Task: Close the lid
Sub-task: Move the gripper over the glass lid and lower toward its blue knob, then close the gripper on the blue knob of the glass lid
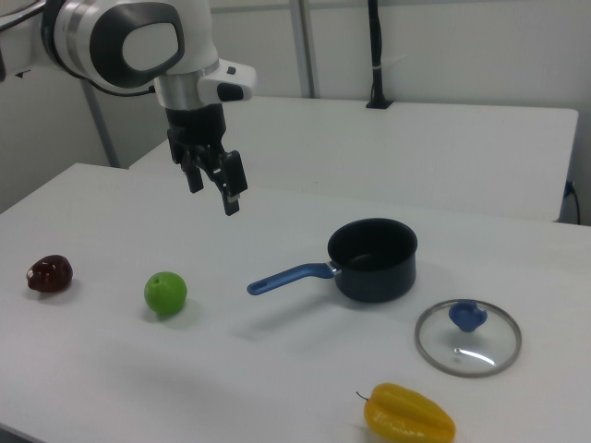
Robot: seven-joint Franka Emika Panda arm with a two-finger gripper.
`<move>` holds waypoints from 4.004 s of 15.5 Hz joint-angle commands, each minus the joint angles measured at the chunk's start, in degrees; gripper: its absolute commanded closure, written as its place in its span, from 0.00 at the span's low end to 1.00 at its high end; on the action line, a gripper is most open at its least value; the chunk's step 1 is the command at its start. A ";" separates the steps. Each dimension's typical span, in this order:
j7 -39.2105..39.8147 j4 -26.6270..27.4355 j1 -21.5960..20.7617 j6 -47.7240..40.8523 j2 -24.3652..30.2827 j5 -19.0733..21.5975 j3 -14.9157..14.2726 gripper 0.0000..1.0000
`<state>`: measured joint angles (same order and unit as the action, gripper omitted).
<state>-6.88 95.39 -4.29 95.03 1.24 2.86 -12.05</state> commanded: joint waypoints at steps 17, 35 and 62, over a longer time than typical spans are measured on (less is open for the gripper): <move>1.35 0.33 16.68 29.14 -14.23 0.04 -0.08 0.00; 2.58 -6.62 24.42 60.80 -38.15 5.23 0.19 0.00; 2.75 -8.90 22.66 61.68 -40.26 5.23 0.63 0.44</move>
<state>-5.08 86.82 18.66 155.52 -39.22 6.84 -11.23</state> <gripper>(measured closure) 0.339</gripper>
